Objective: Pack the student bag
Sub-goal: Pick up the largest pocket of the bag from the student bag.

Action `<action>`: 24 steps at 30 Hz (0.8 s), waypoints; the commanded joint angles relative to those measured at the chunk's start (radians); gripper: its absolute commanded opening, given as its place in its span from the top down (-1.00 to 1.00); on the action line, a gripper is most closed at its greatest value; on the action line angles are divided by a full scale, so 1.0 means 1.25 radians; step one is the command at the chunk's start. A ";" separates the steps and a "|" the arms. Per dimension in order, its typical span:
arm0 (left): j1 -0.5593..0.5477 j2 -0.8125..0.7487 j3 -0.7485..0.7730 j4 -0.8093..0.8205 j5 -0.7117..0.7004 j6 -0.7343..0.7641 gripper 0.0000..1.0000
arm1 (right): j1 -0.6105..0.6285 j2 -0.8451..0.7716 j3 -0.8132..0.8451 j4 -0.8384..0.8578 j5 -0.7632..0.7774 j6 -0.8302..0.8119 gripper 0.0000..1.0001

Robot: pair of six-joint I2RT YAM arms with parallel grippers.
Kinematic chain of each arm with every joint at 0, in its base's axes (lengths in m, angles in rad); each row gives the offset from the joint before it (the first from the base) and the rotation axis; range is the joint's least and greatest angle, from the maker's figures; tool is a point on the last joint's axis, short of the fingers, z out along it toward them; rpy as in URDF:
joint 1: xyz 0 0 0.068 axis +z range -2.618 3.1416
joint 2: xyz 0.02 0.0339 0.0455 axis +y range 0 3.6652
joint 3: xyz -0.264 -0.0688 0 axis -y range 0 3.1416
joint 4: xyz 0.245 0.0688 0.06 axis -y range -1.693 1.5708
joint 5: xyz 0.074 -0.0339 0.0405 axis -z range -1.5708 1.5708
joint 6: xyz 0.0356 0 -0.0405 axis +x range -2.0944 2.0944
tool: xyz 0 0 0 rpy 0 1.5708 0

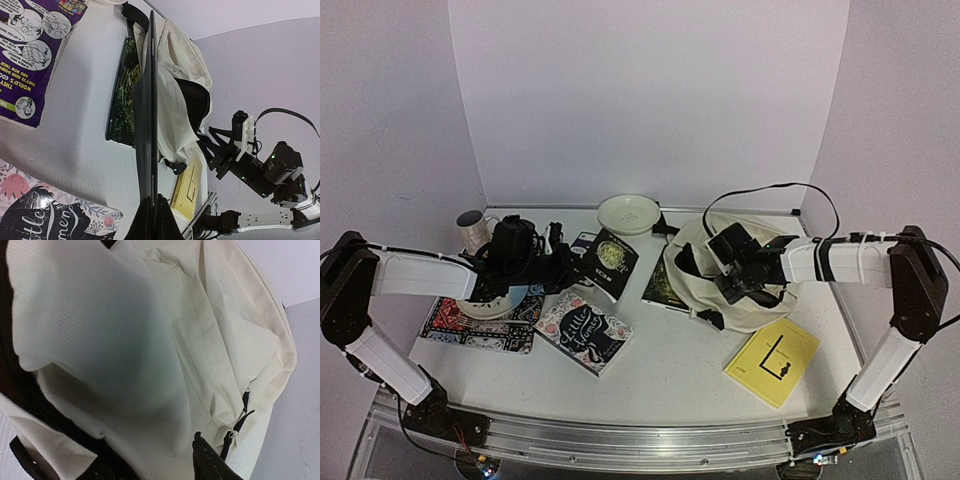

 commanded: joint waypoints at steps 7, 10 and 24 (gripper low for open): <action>0.002 -0.011 0.038 0.019 0.031 0.018 1.00 | 0.000 -0.039 0.028 0.016 -0.142 0.025 0.81; 0.002 -0.008 0.043 0.019 0.035 0.017 1.00 | 0.003 -0.047 0.024 0.016 -0.155 0.032 1.00; 0.000 -0.010 0.068 0.020 0.064 0.032 1.00 | 0.090 -0.107 0.070 -0.001 -0.223 0.090 1.00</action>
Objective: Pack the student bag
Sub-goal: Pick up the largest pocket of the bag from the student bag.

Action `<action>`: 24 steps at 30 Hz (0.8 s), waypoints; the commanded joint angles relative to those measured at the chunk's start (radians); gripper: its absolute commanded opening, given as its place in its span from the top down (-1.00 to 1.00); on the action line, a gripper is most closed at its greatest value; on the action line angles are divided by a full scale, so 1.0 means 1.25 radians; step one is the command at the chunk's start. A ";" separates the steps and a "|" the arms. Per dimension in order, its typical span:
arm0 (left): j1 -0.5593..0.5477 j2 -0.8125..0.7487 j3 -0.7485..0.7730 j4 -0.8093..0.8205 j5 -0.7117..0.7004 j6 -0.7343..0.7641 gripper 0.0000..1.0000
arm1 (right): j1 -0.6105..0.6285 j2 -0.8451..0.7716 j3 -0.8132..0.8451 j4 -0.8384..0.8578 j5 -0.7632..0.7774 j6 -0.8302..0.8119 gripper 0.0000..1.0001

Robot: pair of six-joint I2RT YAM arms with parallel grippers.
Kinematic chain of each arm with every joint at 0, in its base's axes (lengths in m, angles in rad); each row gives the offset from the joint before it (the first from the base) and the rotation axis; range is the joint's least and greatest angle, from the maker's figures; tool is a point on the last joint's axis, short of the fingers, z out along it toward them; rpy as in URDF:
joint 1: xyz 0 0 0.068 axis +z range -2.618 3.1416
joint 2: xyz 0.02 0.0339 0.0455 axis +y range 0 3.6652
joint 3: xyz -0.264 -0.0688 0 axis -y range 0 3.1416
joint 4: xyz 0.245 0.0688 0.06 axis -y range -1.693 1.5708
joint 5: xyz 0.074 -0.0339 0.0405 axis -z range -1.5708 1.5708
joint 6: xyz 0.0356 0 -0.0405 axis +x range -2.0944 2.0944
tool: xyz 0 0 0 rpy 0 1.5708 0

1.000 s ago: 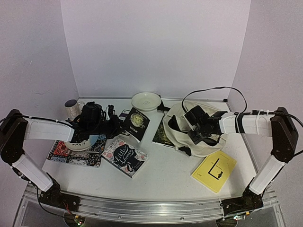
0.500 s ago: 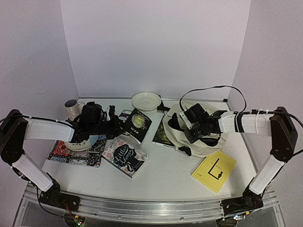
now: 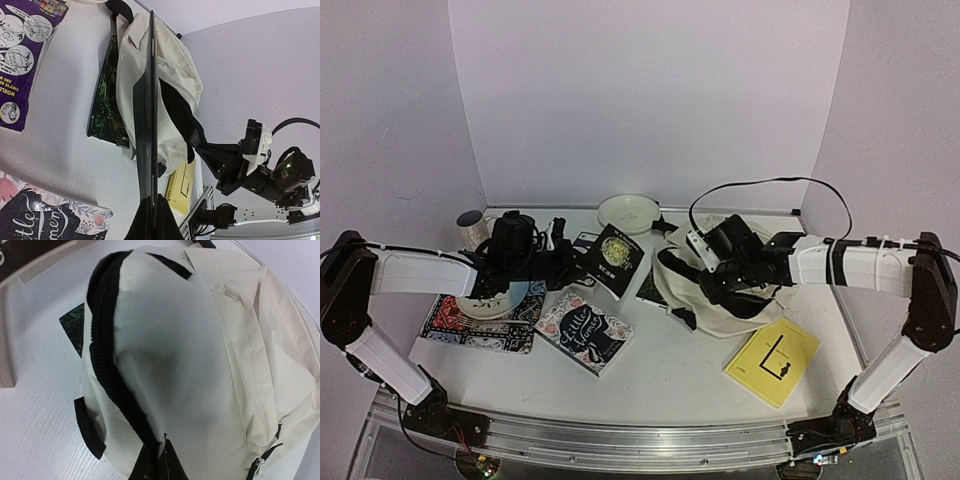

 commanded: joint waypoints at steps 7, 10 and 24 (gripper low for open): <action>-0.001 -0.010 0.066 0.020 0.054 0.032 1.00 | 0.016 -0.021 0.080 -0.007 -0.073 0.058 1.00; -0.009 0.004 0.076 0.020 0.074 0.033 1.00 | 0.016 0.012 0.085 -0.006 -0.038 0.061 0.98; -0.139 0.153 0.164 0.023 0.094 0.006 1.00 | 0.017 -0.054 0.065 0.075 0.008 0.069 1.00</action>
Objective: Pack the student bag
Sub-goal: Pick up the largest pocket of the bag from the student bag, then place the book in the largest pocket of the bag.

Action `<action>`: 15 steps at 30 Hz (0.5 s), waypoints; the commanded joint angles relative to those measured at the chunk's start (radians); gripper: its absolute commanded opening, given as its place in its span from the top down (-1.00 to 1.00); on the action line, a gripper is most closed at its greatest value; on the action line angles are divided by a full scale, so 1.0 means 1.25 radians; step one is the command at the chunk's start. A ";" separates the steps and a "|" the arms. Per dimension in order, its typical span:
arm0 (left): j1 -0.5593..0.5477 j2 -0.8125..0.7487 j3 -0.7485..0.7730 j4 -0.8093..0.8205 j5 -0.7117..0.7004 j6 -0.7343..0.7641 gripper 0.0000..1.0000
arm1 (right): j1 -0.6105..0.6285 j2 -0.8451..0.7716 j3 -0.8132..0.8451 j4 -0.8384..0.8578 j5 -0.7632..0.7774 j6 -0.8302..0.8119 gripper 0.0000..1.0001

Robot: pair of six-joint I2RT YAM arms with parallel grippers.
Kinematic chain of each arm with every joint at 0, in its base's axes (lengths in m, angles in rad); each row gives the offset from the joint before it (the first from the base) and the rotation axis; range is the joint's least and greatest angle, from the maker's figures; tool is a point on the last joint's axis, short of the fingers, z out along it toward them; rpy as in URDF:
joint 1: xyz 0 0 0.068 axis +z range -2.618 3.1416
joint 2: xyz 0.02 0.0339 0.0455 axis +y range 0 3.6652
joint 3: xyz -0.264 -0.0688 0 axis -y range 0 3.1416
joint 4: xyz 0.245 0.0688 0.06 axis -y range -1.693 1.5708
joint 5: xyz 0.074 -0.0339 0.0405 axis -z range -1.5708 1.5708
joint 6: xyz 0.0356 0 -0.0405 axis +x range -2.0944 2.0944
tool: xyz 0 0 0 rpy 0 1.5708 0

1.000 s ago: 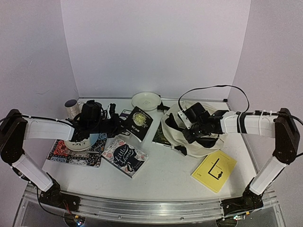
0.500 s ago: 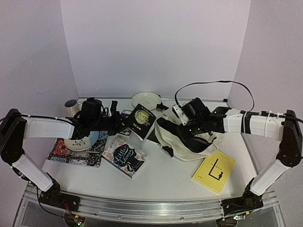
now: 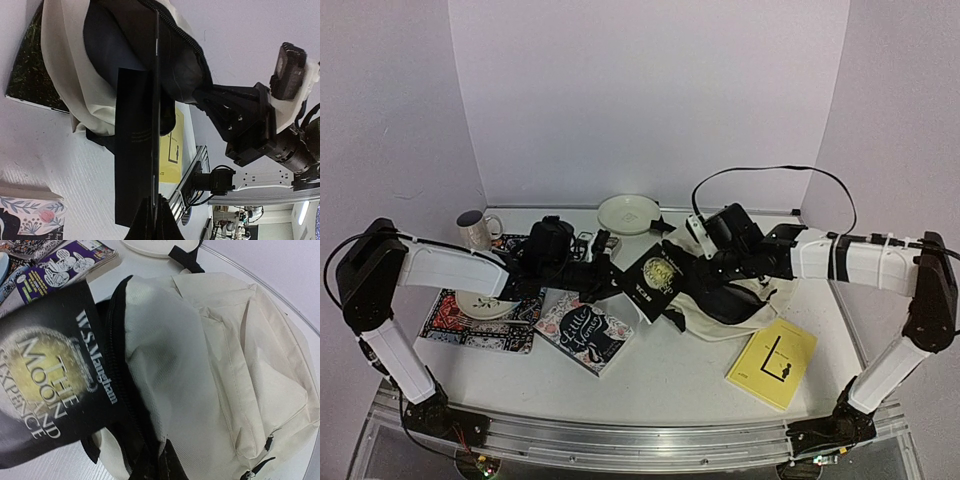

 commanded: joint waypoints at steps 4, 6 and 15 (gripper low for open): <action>-0.033 0.073 0.104 0.034 0.020 -0.012 1.00 | 0.009 -0.070 0.015 0.098 -0.030 -0.017 1.00; -0.036 0.089 0.125 0.041 0.018 -0.017 1.00 | 0.012 -0.077 0.016 0.109 -0.044 -0.025 1.00; -0.037 0.204 0.212 0.142 0.040 -0.084 1.00 | 0.022 -0.099 0.023 0.135 -0.099 -0.040 1.00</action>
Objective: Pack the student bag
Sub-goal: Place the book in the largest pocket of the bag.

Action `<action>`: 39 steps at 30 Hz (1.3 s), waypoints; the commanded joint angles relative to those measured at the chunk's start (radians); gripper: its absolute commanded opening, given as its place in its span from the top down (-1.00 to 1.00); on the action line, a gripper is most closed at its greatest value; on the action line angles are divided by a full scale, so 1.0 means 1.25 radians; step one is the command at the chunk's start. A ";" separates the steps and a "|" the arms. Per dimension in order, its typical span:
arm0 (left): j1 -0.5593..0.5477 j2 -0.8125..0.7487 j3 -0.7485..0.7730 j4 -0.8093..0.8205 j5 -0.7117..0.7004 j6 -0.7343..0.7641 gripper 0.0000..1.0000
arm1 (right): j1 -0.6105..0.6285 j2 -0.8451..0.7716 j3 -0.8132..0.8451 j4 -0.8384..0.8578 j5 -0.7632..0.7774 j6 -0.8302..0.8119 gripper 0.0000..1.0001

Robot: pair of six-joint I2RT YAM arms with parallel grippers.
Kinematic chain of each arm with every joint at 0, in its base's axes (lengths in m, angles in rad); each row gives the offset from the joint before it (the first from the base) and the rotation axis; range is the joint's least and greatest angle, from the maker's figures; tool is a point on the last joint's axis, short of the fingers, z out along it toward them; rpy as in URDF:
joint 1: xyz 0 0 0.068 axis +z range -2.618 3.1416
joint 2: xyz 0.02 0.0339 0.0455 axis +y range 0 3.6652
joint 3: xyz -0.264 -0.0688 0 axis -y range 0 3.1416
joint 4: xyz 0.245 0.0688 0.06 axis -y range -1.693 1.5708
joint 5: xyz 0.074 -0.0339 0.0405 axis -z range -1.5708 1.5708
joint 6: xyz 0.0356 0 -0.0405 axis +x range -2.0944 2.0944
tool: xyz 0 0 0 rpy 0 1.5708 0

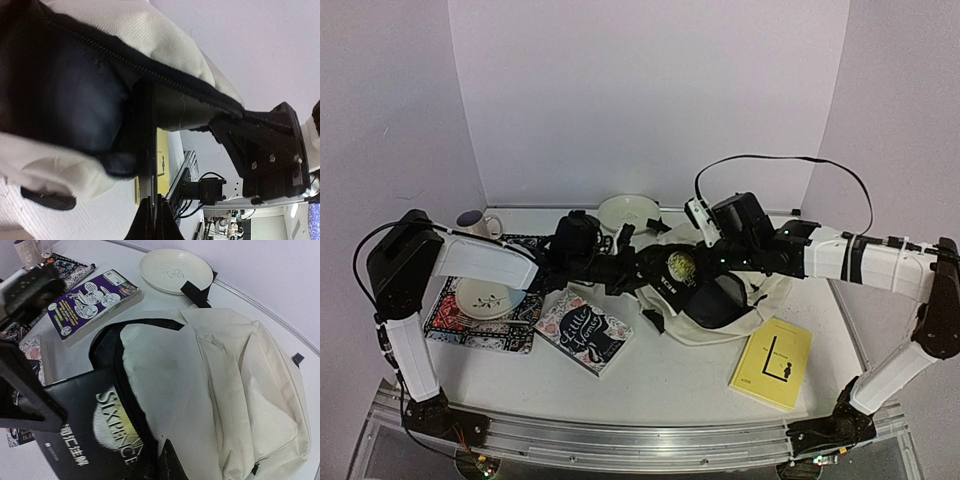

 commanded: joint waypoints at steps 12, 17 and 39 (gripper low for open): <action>0.000 0.143 0.091 0.101 -0.022 -0.085 1.00 | 0.019 -0.051 0.033 0.075 -0.021 -0.023 1.00; 0.000 0.164 0.087 0.100 -0.038 -0.122 1.00 | 0.018 -0.048 0.031 0.087 -0.047 -0.024 1.00; -0.005 0.177 0.121 0.274 0.001 -0.257 1.00 | 0.044 -0.081 0.026 0.104 -0.043 -0.031 1.00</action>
